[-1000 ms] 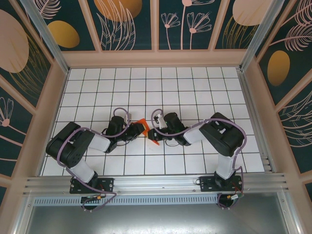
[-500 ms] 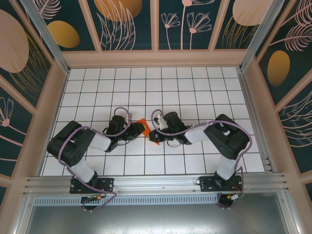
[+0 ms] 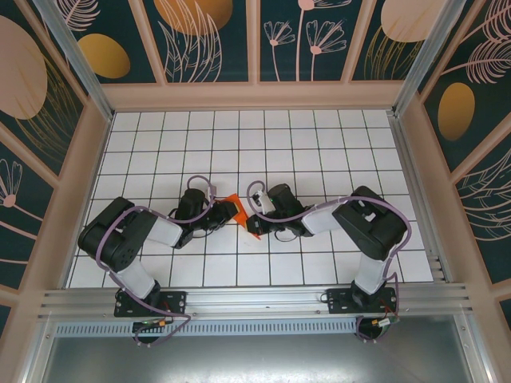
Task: Fold a paper plane with a square sheet of paper (pick it up from the middle)
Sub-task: Fold the wing for the fifth time at the center of the table.
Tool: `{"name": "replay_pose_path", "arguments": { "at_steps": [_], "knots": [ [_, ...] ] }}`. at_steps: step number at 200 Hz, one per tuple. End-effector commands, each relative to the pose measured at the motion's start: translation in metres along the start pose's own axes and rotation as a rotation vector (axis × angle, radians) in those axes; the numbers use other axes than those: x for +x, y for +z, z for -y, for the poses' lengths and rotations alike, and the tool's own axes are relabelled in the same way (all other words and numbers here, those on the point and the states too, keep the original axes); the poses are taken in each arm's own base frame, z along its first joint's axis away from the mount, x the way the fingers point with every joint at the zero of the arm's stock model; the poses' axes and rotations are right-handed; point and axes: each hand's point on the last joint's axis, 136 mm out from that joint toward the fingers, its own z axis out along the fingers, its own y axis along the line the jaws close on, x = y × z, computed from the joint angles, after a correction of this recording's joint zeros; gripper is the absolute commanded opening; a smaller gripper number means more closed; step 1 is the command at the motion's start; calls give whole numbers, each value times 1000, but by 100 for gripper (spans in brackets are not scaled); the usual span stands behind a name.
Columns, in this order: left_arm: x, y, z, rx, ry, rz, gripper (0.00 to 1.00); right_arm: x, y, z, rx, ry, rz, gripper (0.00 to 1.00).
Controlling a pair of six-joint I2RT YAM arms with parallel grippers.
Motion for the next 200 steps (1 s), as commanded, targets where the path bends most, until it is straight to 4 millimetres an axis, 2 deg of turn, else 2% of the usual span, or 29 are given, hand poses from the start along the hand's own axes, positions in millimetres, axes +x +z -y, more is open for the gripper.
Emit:
{"name": "replay_pose_path", "arguments": {
  "at_steps": [1,21,59,84,133,200],
  "knots": [
    [0,5,-1,-12,7,-8,29,11,6,14,41,40,-57,11],
    [0,6,-3,-16,2,-12,29,8,5,12,42,40,-58,13],
    [1,6,-2,-15,4,-16,29,-10,-11,-8,-17,48,-19,18],
    [1,6,-1,-12,7,-18,29,-10,-17,-12,-17,49,-26,20],
    [0,6,0,-10,8,-18,29,-1,-17,-8,-4,65,-52,18],
    [-1,7,8,14,19,-22,30,16,-6,10,23,112,-89,12]
  ]
}}
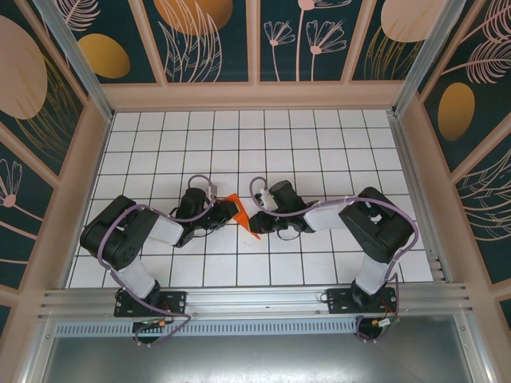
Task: Fold a paper plane with a square sheet of paper (pick it up from the middle)
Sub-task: Fold the wing for the fifth time at the center of the table.
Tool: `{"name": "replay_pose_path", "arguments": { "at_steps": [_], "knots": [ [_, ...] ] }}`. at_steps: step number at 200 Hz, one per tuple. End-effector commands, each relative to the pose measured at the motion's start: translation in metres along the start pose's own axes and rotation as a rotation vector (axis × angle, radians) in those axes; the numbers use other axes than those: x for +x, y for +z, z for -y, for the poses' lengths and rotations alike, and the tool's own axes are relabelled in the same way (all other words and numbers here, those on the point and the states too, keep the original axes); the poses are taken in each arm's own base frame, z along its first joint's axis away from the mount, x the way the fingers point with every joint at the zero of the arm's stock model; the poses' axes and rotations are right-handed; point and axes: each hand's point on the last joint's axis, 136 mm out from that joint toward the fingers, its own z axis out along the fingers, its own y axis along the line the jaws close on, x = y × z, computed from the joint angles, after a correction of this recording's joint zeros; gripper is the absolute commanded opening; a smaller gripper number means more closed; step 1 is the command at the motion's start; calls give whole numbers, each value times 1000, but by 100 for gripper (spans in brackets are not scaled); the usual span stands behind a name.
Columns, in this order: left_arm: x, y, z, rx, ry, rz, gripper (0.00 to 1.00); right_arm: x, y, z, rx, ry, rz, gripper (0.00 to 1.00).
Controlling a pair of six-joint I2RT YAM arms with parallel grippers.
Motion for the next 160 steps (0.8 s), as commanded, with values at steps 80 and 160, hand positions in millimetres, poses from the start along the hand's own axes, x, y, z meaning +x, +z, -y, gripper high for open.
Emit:
{"name": "replay_pose_path", "arguments": {
  "at_steps": [80,160],
  "knots": [
    [2,-1,18,53,44,-23,33,12,6,16,17,65,-34,11],
    [21,-3,30,105,86,-55,33,4,4,3,-45,93,-66,12]
  ]
}}
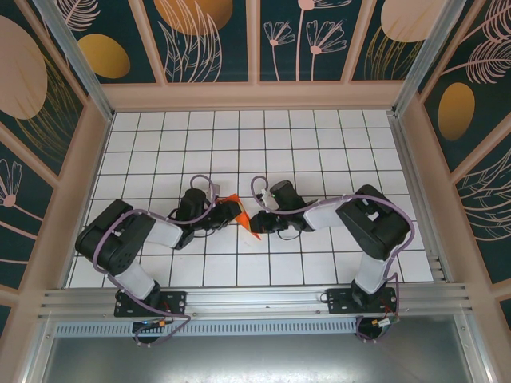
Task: Fold a paper plane with a square sheet of paper (pick it up from the middle)
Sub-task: Fold the wing for the fifth time at the center of the table.
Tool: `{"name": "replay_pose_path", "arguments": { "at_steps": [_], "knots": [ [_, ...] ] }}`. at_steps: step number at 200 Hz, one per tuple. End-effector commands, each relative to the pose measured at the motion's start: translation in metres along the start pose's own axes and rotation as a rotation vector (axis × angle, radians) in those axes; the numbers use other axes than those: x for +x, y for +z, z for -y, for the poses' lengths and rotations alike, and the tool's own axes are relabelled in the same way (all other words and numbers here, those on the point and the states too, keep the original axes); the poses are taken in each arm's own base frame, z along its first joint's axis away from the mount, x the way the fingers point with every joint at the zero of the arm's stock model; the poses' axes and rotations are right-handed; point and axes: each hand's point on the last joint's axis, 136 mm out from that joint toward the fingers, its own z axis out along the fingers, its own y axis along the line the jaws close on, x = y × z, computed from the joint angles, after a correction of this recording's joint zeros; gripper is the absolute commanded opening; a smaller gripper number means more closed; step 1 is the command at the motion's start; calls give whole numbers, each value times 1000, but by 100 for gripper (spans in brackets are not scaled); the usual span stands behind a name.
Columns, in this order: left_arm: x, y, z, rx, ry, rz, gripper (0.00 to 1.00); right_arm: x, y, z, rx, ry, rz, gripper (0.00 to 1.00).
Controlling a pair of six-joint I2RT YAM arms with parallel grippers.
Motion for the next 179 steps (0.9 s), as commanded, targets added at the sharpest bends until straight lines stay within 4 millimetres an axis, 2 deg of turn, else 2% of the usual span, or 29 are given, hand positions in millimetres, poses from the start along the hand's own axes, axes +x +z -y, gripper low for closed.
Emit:
{"name": "replay_pose_path", "arguments": {
  "at_steps": [1,69,103,136,179],
  "knots": [
    [5,1,9,36,41,-14,33,1,2,0,-15,36,-36,12],
    [7,6,-19,-48,-28,0,30,-3,0,-4,-24,10,-37,15],
    [4,6,-20,-55,-42,16,29,-4,-6,-13,-35,-104,-28,21],
    [2,7,-22,-66,-50,26,29,-3,-13,-9,18,-193,-8,25],
    [1,8,-23,-80,-53,25,29,4,-13,-6,51,-284,-26,25]
  ]
}}
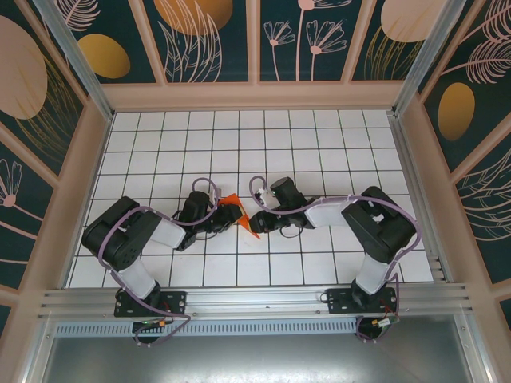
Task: Fold a paper plane with a square sheet of paper (pick it up from the middle)
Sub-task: Fold the wing for the fifth time at the center of the table.
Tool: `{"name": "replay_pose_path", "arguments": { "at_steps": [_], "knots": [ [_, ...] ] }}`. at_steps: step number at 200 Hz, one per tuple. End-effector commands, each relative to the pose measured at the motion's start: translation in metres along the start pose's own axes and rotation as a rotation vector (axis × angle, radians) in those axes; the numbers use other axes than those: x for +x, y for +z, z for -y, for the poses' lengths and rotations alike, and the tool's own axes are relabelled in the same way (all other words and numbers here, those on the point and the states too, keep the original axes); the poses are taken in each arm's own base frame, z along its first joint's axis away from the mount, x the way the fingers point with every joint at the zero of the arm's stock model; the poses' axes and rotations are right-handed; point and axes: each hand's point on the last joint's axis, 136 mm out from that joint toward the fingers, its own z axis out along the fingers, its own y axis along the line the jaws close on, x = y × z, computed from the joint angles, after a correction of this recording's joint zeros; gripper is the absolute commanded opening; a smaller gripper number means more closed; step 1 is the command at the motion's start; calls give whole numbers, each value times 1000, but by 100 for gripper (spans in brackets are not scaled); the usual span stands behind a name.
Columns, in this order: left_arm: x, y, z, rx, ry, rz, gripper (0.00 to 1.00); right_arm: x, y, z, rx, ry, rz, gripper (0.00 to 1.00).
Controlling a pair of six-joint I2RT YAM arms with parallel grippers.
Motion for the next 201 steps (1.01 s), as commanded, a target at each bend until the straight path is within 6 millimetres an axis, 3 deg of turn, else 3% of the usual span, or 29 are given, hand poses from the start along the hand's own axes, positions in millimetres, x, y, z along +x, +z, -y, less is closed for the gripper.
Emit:
{"name": "replay_pose_path", "arguments": {
  "at_steps": [1,66,112,141,197,201],
  "knots": [
    [-2,2,-7,-32,-15,12,29,7,-3,-1,31,-93,-16,25],
    [1,7,-18,-65,-36,-6,29,13,3,4,63,-119,-47,24],
    [1,6,-18,-68,-33,-5,29,19,4,5,39,-94,-60,11],
    [-1,7,-18,-74,-25,-3,29,25,5,7,10,-44,-74,9],
    [-5,7,0,-21,44,-3,32,32,9,21,-32,101,-82,5],
    [-6,4,9,2,59,6,32,31,8,20,-42,104,-80,4]
  ]
}}
